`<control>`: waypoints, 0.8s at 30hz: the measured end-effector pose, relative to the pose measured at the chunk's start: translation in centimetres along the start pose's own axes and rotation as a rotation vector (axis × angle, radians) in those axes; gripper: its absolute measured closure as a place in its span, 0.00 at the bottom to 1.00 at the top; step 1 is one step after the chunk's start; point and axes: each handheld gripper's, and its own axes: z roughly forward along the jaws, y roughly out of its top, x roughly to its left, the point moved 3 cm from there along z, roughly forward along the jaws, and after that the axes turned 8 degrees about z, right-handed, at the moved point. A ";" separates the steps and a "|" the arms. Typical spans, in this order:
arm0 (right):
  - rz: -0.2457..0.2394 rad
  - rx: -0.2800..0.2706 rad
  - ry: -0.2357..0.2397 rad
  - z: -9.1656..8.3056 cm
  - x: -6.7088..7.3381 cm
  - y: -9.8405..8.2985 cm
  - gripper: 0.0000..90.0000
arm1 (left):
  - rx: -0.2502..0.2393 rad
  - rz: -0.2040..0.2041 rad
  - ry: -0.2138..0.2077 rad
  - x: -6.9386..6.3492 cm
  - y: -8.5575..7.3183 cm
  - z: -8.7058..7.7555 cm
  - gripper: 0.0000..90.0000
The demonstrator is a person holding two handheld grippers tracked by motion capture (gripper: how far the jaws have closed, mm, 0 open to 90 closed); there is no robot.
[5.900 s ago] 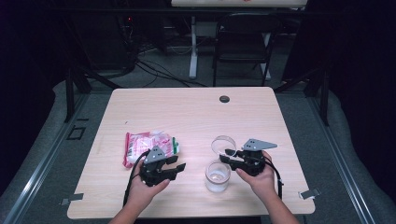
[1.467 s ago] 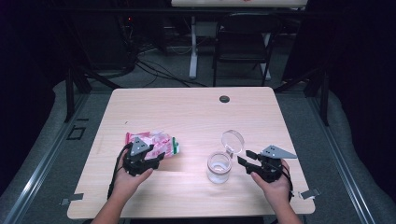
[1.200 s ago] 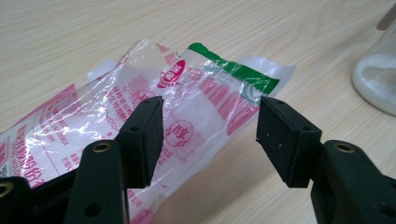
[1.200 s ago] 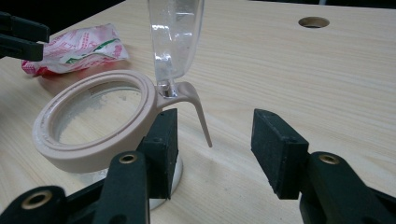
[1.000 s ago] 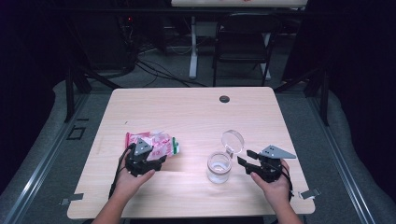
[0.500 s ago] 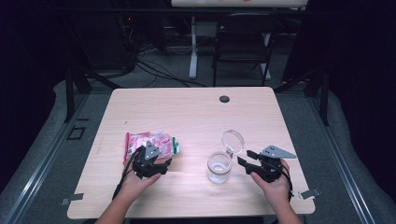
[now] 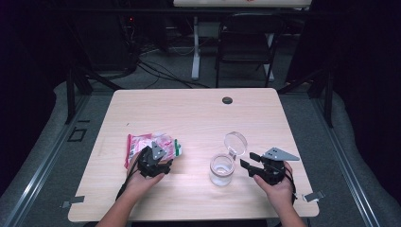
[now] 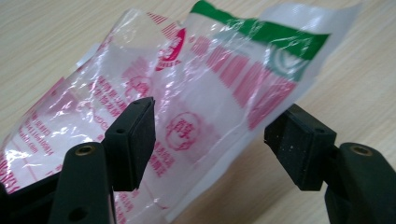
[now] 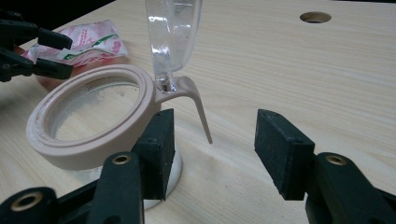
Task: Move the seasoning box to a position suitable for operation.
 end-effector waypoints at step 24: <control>-0.005 0.006 -0.004 0.1 0.0 -0.1 0.53 | 0.073 0.028 0.076 1.1 -1.1 1.3 0.70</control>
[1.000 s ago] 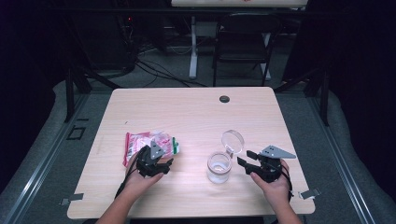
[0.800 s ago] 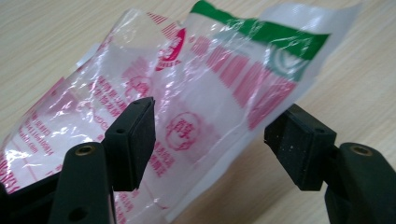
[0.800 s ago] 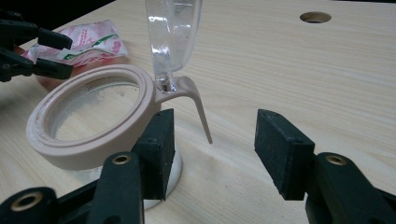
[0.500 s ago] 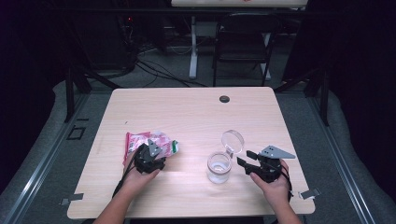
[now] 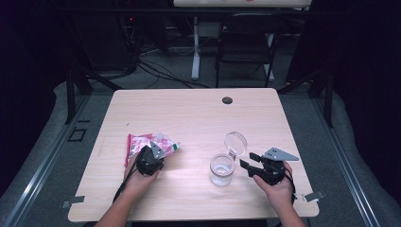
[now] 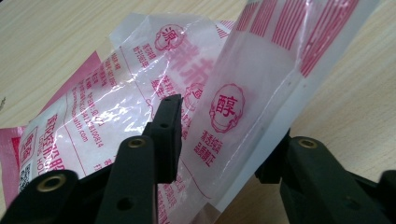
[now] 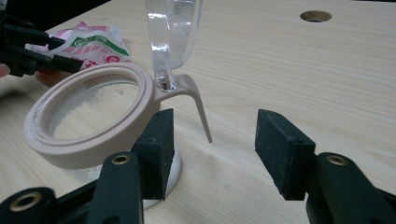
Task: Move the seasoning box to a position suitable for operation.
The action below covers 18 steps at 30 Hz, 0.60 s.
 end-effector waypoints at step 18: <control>-0.002 0.002 -0.001 0.0 -0.1 0.0 0.53 | -0.044 -0.121 -0.051 1.6 -0.1 -1.1 0.97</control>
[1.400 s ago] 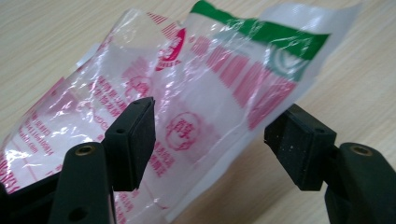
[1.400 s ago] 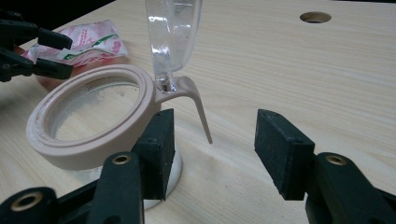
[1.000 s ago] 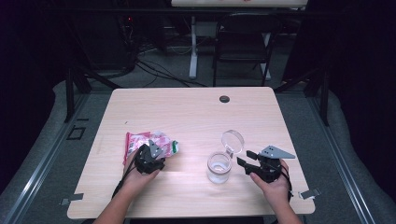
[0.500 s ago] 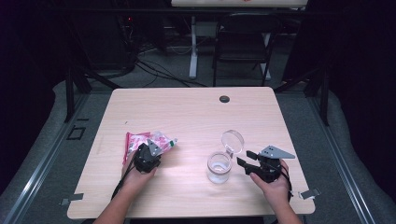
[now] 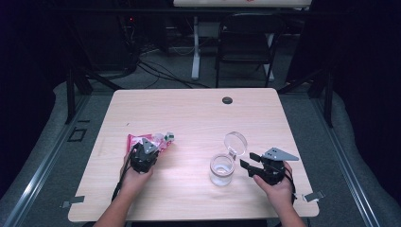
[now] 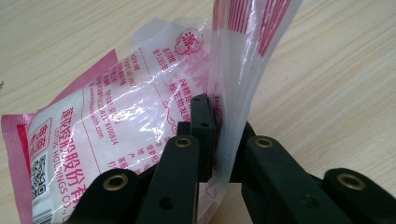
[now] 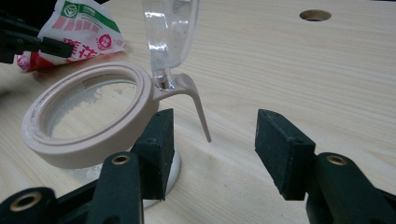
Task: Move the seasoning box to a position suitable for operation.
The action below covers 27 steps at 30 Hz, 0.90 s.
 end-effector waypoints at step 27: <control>0.005 -0.010 0.001 -0.1 0.0 0.0 0.53 | -0.066 -0.166 -0.031 2.9 -0.5 -3.4 1.00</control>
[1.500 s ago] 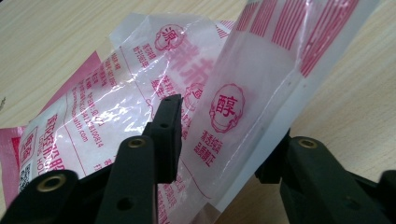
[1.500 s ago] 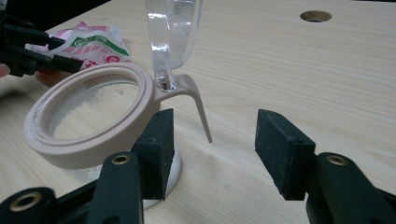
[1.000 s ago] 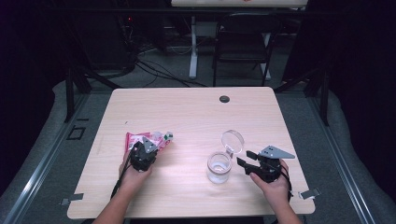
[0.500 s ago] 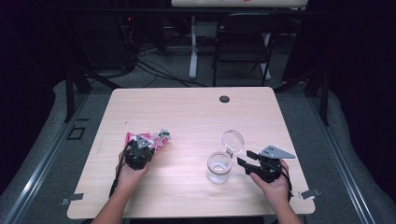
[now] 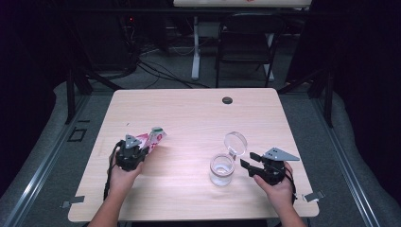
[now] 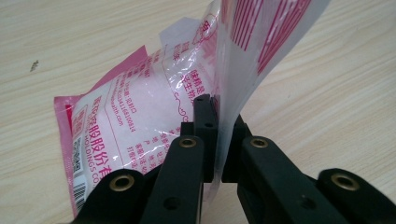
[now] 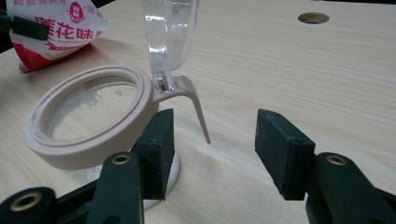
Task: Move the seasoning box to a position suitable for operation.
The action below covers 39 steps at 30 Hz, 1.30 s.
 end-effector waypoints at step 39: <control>0.000 0.010 -0.001 0.1 -0.1 -0.1 0.53 | -0.082 -0.048 0.059 2.7 0.8 -2.8 1.00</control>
